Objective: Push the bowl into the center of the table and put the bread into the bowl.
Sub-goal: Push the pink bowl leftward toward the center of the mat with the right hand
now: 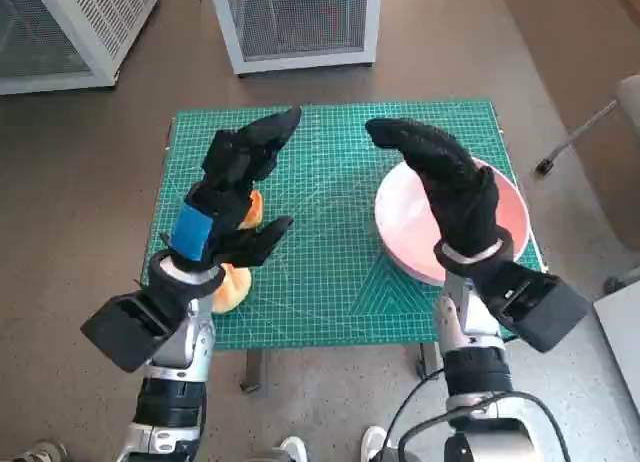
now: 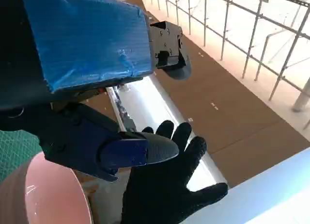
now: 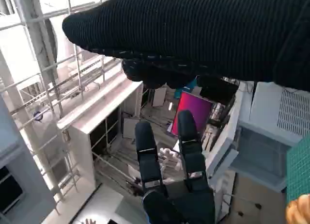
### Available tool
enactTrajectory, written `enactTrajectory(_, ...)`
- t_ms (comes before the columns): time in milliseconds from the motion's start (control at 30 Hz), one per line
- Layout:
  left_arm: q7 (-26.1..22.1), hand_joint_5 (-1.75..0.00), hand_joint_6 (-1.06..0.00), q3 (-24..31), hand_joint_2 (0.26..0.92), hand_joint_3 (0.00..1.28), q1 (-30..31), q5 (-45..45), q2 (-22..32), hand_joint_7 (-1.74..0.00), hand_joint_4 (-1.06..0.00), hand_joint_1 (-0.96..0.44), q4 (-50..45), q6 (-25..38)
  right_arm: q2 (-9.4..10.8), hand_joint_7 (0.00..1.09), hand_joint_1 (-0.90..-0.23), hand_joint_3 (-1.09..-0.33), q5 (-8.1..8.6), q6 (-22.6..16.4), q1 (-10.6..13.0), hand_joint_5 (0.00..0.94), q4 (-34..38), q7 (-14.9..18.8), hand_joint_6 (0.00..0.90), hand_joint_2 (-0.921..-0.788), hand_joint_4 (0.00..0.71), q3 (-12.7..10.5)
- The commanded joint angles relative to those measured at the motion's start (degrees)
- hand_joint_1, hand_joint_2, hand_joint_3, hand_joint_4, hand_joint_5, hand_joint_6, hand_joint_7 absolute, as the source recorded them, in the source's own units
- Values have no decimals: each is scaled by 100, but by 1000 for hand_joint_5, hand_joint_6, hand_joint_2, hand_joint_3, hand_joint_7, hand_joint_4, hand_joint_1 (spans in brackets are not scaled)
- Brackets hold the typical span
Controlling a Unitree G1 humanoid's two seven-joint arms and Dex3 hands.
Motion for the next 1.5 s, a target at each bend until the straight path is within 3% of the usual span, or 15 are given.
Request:
enactTrajectory(33,16,-23,1,7,921,417,-1,-7,49,-739,-271,-540,-127,76,39,664,-604,-772,1,82,30,10,-3,57,-1,-921,284,21)
enactTrajectory(1100,-11,-30,1,-16,921,425,73,-78,25,-745,-279,-521,-345,250,-50,662,-599,-770,-129,114,117,10,-149,-42,-1,-921,284,44)
enactTrajectory(1300,-1,-30,1,-17,921,426,130,-56,30,-743,-278,-517,-408,260,-279,669,-596,-763,-5,109,72,13,10,-40,-1,-921,291,-190)
enactTrajectory(1500,18,-30,1,-5,921,429,179,-79,17,-741,-276,-516,-463,307,-603,680,-600,-720,63,-75,-113,20,629,-215,5,-921,309,-657)
